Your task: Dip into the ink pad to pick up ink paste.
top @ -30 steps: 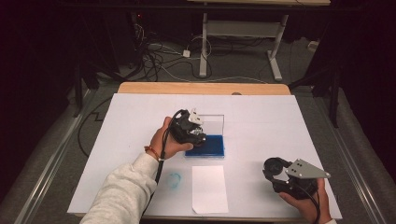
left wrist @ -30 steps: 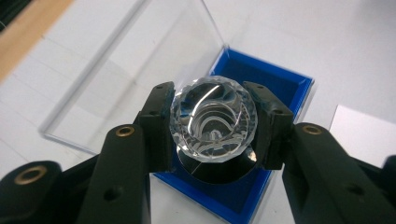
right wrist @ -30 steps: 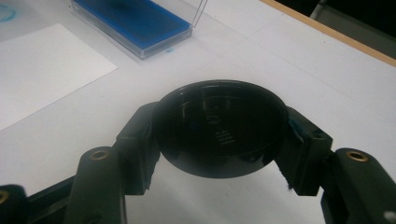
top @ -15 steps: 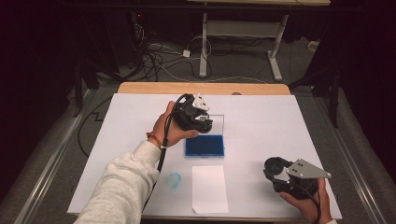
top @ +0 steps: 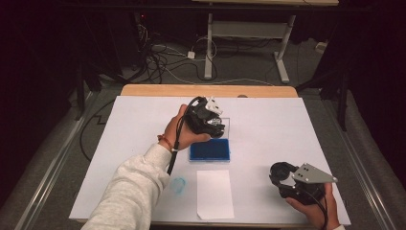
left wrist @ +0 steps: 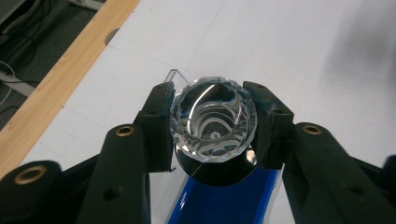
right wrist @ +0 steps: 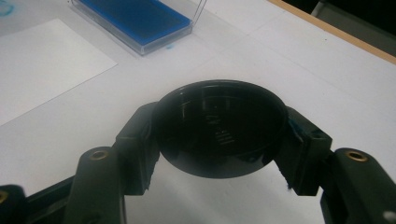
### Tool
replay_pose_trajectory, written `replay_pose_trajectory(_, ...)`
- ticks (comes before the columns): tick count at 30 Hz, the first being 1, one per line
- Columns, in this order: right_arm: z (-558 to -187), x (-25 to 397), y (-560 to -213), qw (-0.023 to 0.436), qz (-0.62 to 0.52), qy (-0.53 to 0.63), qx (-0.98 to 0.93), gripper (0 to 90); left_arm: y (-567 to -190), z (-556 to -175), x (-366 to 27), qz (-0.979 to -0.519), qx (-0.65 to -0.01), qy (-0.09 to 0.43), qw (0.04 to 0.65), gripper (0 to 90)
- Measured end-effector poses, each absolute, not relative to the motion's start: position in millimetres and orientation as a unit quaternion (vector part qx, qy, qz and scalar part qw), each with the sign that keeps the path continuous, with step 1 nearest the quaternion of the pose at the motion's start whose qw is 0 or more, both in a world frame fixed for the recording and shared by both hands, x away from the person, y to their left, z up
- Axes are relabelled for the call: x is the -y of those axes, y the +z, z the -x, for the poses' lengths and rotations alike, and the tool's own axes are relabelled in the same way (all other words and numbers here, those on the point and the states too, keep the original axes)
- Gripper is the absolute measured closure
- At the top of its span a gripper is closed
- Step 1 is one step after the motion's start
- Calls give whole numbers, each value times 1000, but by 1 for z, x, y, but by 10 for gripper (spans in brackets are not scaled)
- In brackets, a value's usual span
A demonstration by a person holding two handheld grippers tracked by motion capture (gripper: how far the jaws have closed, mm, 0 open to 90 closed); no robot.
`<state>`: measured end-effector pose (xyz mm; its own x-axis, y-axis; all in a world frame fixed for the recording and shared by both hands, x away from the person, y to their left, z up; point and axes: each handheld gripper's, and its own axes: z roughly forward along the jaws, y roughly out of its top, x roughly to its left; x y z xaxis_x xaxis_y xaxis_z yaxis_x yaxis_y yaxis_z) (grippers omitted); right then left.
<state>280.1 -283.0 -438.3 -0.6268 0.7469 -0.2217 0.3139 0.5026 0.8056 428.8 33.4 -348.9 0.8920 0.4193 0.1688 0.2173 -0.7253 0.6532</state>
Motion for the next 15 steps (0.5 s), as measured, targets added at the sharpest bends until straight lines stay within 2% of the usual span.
replay_pose_trajectory(15, -280, 282, -440, 282, -323, 375, -822, 385, -409, -431, -18, -933, -179, 120, 288, 550)
